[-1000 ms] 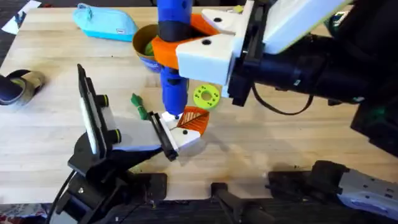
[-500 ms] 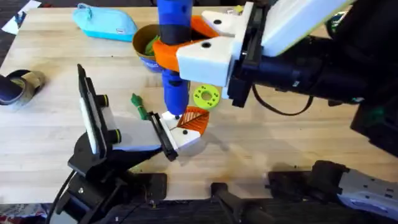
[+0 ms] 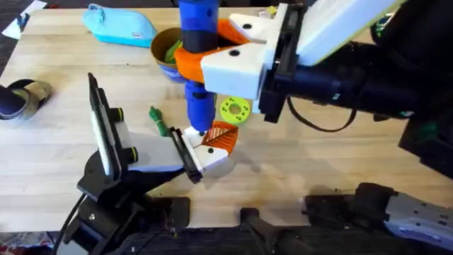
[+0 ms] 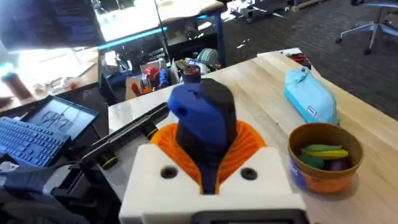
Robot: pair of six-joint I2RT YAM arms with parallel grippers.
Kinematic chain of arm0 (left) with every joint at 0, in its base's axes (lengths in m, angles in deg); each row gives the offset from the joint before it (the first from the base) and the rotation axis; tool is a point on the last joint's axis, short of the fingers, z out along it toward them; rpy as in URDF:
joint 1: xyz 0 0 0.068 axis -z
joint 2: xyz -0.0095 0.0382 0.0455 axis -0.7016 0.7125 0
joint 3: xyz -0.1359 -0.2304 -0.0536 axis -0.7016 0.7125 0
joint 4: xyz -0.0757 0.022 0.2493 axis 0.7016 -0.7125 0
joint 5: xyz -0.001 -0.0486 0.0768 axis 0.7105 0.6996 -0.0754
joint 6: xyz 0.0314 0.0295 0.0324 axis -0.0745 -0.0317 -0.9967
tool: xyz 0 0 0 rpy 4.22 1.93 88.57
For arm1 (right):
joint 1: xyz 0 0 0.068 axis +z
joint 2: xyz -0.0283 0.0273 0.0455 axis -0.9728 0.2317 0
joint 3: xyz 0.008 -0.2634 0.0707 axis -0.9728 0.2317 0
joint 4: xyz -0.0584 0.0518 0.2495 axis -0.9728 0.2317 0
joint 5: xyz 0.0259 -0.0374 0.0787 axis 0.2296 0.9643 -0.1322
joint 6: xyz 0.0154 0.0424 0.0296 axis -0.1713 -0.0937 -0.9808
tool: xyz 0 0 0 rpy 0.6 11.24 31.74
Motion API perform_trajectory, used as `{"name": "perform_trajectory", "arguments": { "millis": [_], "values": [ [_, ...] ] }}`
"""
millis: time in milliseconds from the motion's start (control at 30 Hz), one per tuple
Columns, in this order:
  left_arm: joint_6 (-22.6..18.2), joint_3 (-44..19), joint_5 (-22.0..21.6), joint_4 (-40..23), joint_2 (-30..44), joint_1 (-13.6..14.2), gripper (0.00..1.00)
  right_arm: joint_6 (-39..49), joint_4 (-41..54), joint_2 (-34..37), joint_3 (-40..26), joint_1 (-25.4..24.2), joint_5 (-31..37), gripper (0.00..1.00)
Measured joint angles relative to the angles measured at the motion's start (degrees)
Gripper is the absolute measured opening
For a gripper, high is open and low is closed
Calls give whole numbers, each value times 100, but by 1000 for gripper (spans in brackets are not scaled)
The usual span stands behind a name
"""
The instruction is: Pick up the gripper from the table and insert it into the empty holder that is missing its gripper. Then pick up a screw, insert it into the mounting hole, and use the screwdriver to tighten it. Finally, clean up the table by picking up the vegetable and placing it into the bucket.
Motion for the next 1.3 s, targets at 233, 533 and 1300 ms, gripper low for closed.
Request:
{"name": "perform_trajectory", "arguments": {
  "millis": [233,533,1300],
  "values": [
    [31,0,1,-2,0,0,15,20,13,0,0,3,-20,70],
    [37,0,2,-2,0,0,15,35,21,0,0,4,-24,64],
    [37,0,0,-2,0,0,15,2039,1571,-332,-40,-1040,1028,53]
  ]
}}
